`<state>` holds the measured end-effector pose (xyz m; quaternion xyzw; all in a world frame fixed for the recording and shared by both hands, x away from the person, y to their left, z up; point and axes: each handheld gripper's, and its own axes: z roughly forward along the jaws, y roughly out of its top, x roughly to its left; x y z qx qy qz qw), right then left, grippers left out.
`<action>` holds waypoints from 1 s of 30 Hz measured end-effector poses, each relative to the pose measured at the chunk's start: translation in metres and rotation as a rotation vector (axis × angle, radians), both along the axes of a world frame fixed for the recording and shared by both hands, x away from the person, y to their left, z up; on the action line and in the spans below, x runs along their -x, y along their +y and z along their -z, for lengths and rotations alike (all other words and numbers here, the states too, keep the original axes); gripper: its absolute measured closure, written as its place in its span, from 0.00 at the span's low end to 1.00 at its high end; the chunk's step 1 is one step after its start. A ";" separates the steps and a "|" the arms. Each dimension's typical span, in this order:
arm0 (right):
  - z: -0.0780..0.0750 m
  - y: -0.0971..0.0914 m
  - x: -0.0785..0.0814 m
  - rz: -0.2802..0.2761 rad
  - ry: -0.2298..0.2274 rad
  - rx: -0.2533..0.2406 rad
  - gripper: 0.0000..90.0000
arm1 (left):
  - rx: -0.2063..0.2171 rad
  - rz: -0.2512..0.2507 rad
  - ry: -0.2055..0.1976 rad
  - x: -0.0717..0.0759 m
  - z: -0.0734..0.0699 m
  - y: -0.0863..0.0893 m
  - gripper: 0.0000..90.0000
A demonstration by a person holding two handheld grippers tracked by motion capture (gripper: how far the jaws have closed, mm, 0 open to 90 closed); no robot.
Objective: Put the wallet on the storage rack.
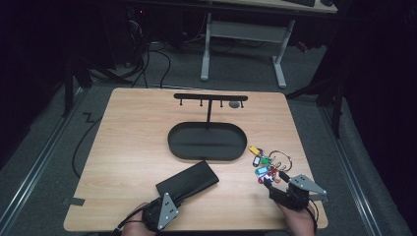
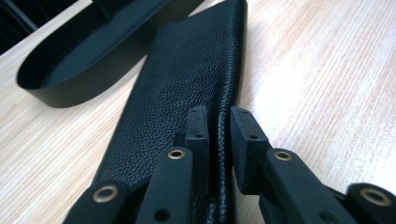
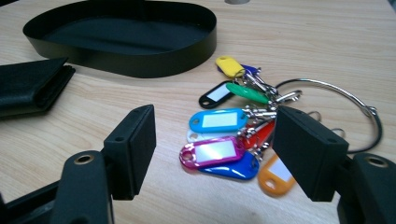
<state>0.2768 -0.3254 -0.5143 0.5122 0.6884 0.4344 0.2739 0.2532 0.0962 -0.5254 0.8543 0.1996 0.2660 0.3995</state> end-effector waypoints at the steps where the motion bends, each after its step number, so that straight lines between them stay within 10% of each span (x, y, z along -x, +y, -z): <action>1: 0.000 0.002 -0.002 -0.006 0.000 0.001 0.34 | 0.006 -0.002 0.000 0.001 -0.001 0.001 0.88; 30: -0.001 0.010 -0.013 -0.034 -0.002 -0.013 0.35 | 0.260 -0.066 0.097 0.007 -0.033 0.052 0.92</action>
